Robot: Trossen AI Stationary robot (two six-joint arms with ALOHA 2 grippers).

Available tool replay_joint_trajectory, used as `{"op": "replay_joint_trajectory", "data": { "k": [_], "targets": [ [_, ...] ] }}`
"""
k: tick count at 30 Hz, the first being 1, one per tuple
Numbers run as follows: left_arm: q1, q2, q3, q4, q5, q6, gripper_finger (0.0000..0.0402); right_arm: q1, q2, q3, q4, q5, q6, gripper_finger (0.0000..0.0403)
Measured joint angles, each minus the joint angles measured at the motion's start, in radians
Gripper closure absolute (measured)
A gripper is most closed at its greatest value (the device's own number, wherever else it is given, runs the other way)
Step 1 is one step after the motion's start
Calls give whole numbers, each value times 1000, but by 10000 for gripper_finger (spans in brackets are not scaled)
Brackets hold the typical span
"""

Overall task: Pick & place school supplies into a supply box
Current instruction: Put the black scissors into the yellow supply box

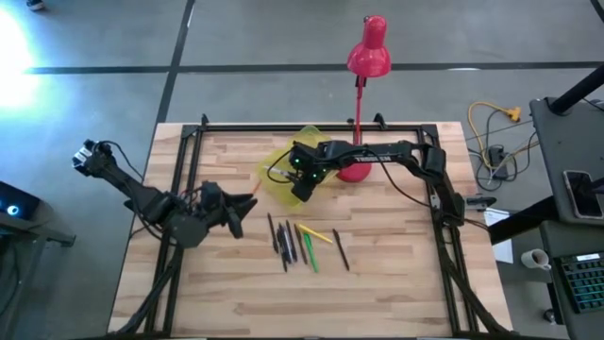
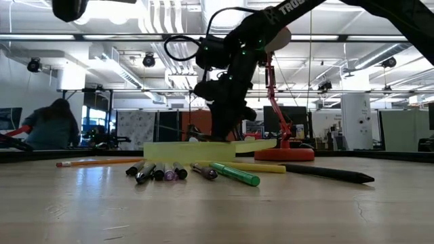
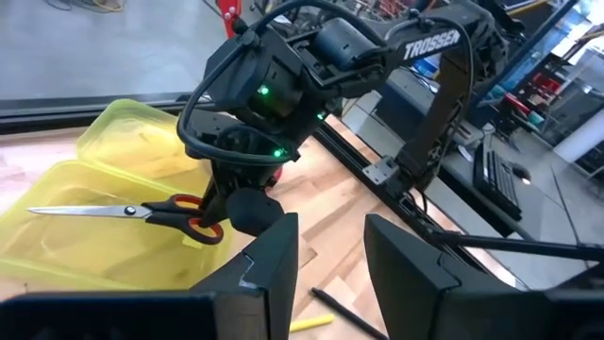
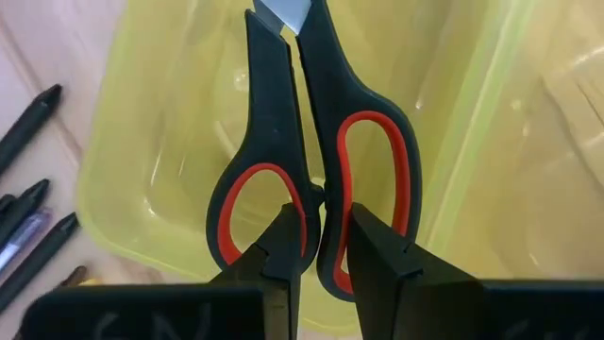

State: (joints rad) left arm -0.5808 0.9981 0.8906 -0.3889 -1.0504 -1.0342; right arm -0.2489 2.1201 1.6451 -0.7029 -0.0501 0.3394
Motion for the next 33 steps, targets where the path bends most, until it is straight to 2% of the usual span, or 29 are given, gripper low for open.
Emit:
{"op": "replay_joint_trajectory", "data": {
  "k": [8, 16, 20, 26, 33],
  "targets": [
    [13, 0, -9, 0, 0, 0, 293, -2, 6, 0, 27, -67, -8, 349],
    [13, 0, -11, 4, 0, -20, 293, 5, 31, 0, 28, -71, 48, 260],
    [13, 1, -13, 3, 1, -23, 293, 4, 27, 0, 27, -62, 58, 235],
    [13, 2, -39, 0, 5, -24, 293, 11, -38, 0, 29, -45, 62, 233],
    [14, 2, -125, -27, 22, -170, 293, 42, -139, 0, -24, 114, 90, 251]
  ]
}}
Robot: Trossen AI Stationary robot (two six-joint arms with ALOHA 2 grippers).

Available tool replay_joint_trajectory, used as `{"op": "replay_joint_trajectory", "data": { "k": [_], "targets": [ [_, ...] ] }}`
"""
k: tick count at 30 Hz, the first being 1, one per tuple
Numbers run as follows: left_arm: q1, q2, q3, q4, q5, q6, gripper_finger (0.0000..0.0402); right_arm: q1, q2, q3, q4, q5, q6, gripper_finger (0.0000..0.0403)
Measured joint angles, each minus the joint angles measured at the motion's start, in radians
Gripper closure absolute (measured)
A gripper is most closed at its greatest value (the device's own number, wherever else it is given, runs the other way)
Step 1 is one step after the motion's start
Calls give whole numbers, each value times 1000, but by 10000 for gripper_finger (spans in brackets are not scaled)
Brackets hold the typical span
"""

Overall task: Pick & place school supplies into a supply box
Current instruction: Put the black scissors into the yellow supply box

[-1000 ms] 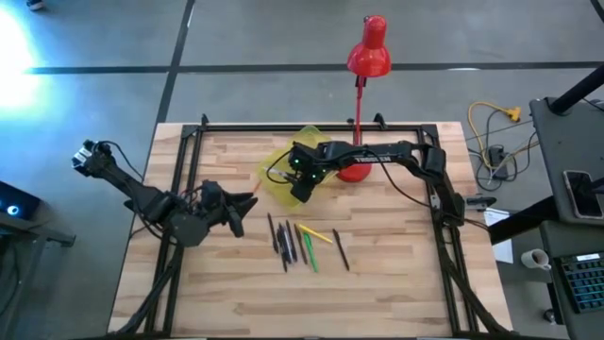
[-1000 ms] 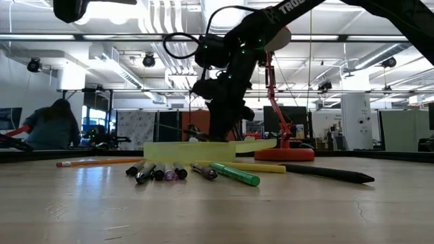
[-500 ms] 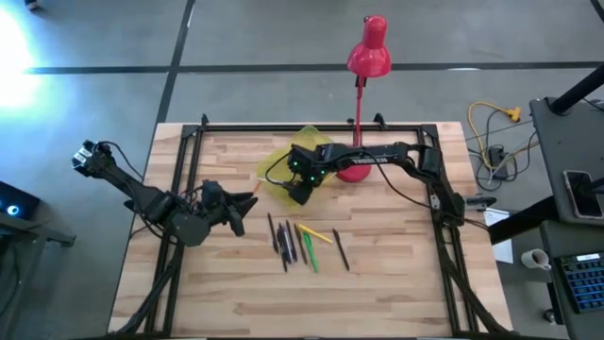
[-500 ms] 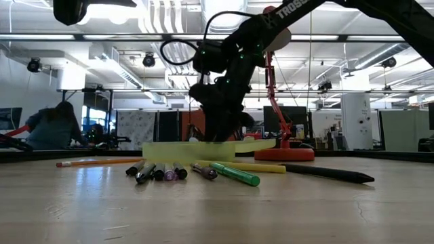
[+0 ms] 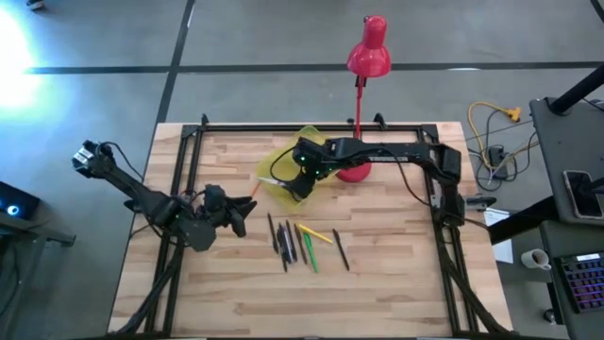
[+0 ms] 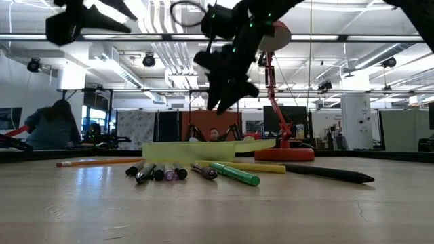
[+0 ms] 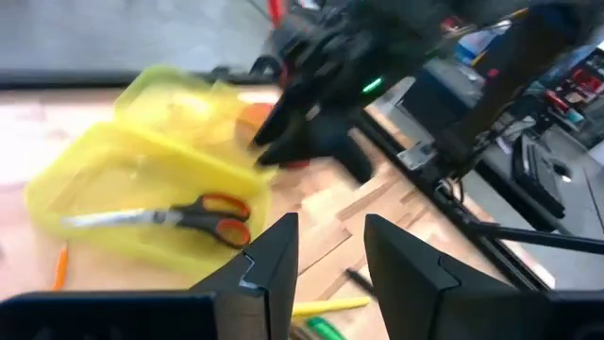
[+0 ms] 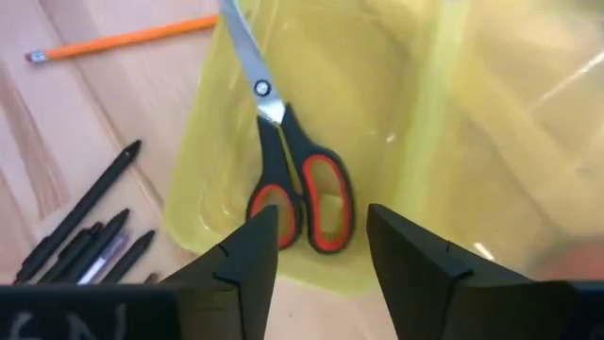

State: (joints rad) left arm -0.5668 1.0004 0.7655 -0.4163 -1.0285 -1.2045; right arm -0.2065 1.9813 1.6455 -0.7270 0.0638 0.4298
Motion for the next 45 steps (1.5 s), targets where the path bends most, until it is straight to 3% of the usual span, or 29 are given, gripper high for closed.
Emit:
{"op": "replay_joint_trajectory", "data": {
  "k": [7, 12, 15, 22, 28, 33, 37, 45],
  "targets": [
    [34, 3, -132, -2, 95, -175, 293, 18, -72, -21, -57, 70, 39, 265],
    [120, 5, -180, -2, 206, -146, 293, 46, -106, -30, -94, 77, 43, 267],
    [201, 5, -171, 0, 315, -33, 293, 77, -129, -30, -160, 139, 42, 267],
    [404, 68, -24, -63, 480, 467, 293, 187, -198, -33, -353, 348, 35, 266],
    [532, 157, 45, -8, 750, 907, 293, 262, -275, -77, -385, 359, 122, 277],
    [577, 257, 100, -17, 783, 1122, 293, 350, -363, -146, -397, 404, 290, 299],
    [645, 364, 158, -44, 890, 1234, 293, 420, -440, -223, -399, 479, 448, 315],
    [787, 625, 343, -245, 969, 1403, 293, 511, -521, -408, -390, 491, 705, 334]
  ]
}}
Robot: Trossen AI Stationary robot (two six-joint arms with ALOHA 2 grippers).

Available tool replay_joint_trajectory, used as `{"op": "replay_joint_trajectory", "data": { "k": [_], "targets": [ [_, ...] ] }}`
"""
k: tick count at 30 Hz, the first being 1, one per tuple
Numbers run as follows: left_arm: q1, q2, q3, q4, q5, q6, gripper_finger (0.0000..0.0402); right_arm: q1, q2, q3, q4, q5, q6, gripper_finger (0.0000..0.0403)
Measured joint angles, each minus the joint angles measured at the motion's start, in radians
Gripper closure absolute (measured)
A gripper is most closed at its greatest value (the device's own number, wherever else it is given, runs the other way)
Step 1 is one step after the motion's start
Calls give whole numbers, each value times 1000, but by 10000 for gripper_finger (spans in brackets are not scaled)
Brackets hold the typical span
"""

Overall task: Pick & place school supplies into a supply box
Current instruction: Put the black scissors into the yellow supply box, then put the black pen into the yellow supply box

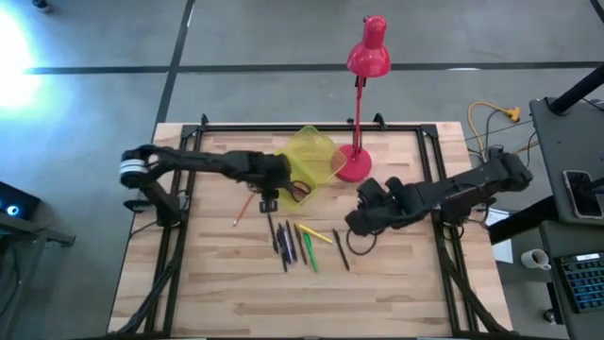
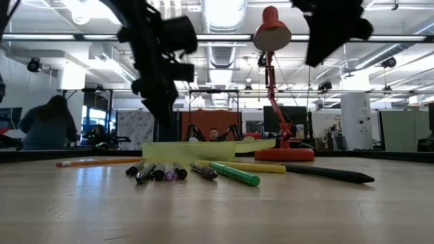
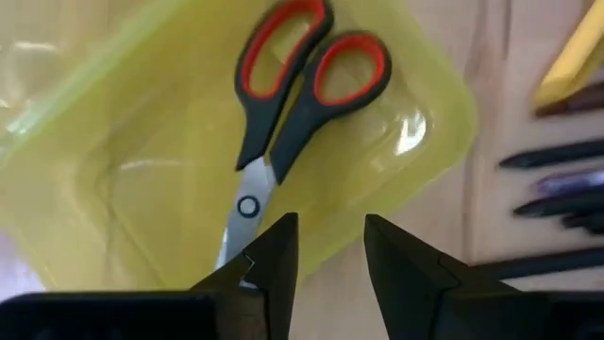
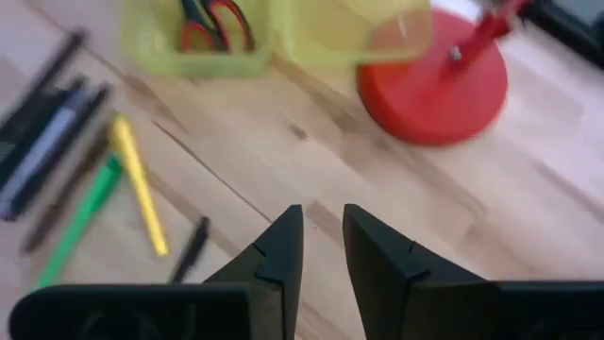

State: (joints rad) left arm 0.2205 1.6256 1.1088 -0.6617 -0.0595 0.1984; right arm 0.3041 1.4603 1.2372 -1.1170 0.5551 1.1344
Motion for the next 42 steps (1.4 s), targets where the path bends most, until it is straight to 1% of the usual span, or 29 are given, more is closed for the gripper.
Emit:
{"op": "replay_joint_trajectory", "data": {
  "k": [3, 5, 8, 13, 15, 19, 23, 26, 30, 34, 36, 42],
  "targets": [
    [25, 77, 64, -50, 47, 64, 294, 27, -3, -52, 2, -2, 77, 335],
    [37, 119, 102, -59, 72, 80, 302, 44, -3, -78, 3, -4, 119, 333],
    [49, 178, 146, -69, 109, 90, 328, 60, -3, -104, 7, -3, 162, 330],
    [51, 238, 187, -108, 117, 114, 387, 65, -7, -133, 8, -4, 171, 328],
    [56, 249, 187, -133, 118, 123, 397, 65, -11, -144, 11, -3, 169, 330],
    [84, 251, 162, -143, 94, 124, 398, 64, -14, -157, 12, 8, 169, 336],
    [110, 252, 166, -144, 0, 114, 401, 62, -14, -159, 24, 25, 168, 337],
    [120, 251, 175, -98, -55, 113, 401, 62, -12, -160, 26, 30, 171, 335],
    [128, 251, 181, -45, -58, 112, 401, 62, -12, -160, 30, 42, 173, 335],
    [123, 226, 185, -78, -59, 56, 401, 62, -12, -160, 33, 43, 175, 339],
    [110, 193, 185, -113, -57, -4, 401, 62, -12, -160, 37, 43, 175, 339],
    [36, 27, 130, -165, -50, -291, 401, 52, -12, -160, 50, 54, 175, 334]
  ]
}}
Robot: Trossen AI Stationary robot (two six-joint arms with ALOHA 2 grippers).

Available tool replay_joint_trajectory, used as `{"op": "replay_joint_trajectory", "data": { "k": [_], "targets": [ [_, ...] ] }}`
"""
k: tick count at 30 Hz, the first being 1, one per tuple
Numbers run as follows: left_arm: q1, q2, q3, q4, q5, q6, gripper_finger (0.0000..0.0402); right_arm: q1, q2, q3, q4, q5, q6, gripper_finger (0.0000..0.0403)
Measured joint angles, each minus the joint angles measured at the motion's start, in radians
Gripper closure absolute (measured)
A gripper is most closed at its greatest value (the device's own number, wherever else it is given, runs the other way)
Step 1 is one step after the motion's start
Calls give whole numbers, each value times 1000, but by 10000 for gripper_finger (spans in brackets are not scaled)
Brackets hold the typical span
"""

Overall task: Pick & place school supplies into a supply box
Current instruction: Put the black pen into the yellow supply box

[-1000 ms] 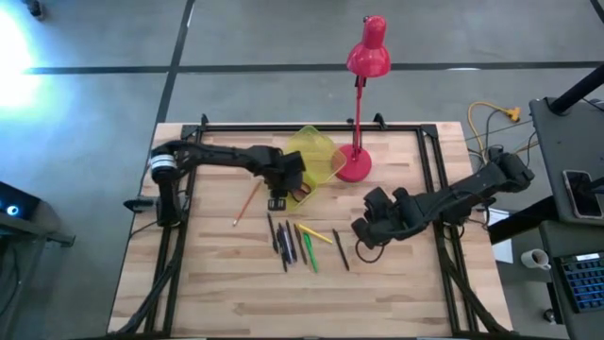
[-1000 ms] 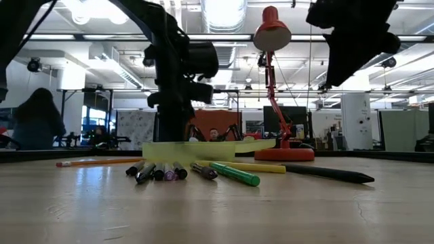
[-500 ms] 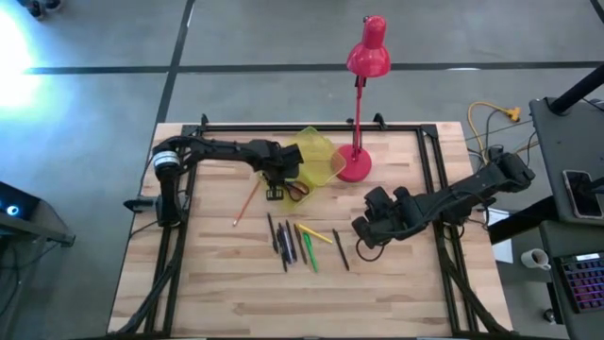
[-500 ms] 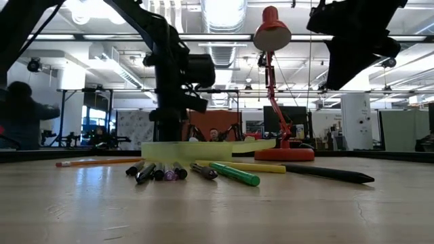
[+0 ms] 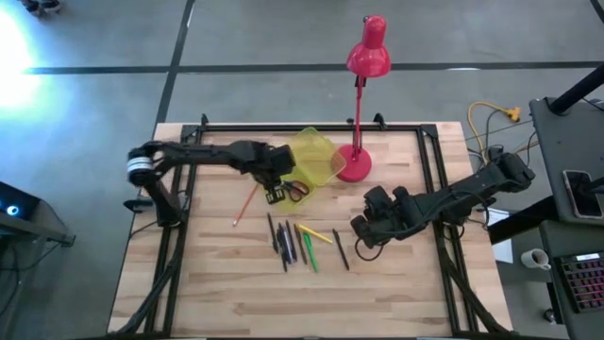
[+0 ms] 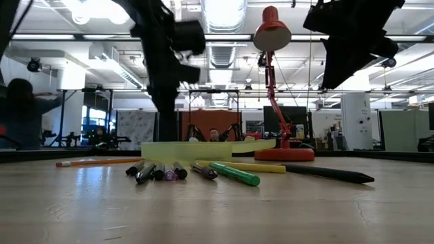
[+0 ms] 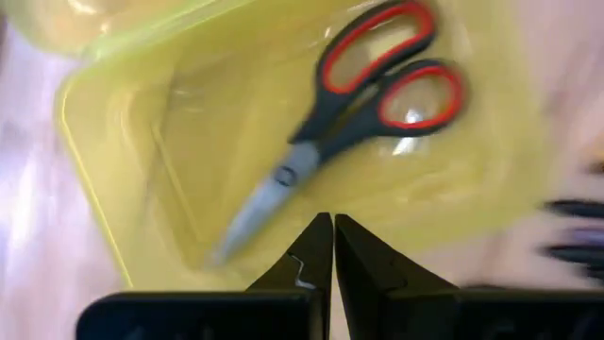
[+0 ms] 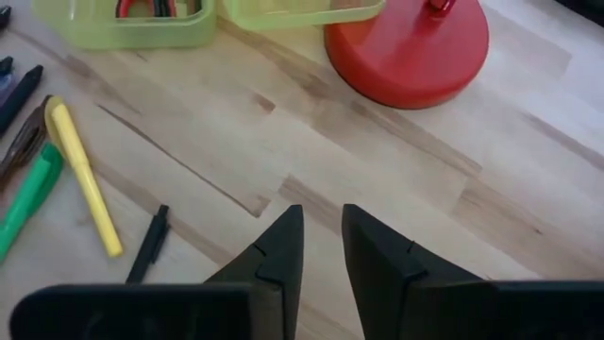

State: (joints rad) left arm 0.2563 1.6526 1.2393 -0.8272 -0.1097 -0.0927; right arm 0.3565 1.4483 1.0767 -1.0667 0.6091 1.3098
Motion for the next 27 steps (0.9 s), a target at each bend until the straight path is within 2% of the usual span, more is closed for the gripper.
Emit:
{"op": "replay_joint_trajectory", "data": {
  "k": [2, 4, 7, 11, 20, 27],
  "targets": [
    [-30, -63, -35, 1, 8, -118, 401, -21, 0, 0, 5, -43, 0, 332],
    [-59, -124, -83, 5, 12, -225, 401, -64, 0, -4, 18, -179, -14, 330],
    [-101, -209, -169, 10, 12, -307, 401, -121, 13, -27, 80, -393, -60, 323],
    [-155, -316, -304, 43, 11, -443, 401, -122, 51, -36, 165, -492, -47, 300],
    [-296, -541, -586, 287, 11, -759, 401, -18, 238, 92, 200, -531, 86, 216],
    [-348, -629, -672, 297, 10, -828, 401, 15, 418, 210, 204, -506, 144, 187]
  ]
}}
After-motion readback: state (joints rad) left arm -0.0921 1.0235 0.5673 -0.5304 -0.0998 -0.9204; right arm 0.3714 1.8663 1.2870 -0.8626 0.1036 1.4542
